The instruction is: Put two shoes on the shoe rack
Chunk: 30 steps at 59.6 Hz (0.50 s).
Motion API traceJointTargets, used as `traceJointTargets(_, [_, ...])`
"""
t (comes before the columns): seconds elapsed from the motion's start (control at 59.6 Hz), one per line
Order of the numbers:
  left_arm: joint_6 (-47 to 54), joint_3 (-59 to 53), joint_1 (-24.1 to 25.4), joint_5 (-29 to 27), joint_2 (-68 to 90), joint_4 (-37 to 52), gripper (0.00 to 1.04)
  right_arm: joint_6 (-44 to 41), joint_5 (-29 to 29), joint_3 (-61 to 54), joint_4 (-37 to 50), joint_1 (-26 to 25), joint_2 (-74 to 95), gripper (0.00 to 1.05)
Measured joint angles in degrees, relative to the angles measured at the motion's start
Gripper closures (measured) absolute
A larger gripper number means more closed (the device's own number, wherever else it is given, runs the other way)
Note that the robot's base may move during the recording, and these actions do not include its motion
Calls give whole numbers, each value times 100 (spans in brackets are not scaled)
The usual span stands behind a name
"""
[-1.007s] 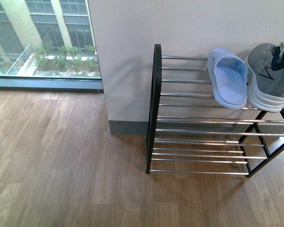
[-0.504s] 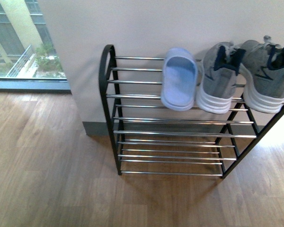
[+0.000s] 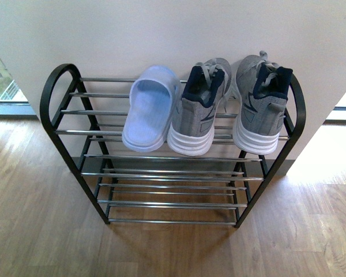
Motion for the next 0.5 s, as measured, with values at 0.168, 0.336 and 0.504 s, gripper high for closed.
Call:
traceJointTargets(0.168, [0,2,0,2,-2,0,103,0,-11,0,0,0,-2,9])
traceJointTargets(0.336, [-146,-83,254,542,269,861,103,0,-20,0,0,0,-2,9])
traceJointTargets(0.504, [52,234,680,942,2100,2422,103,0,-26,0,0,0,0,9])
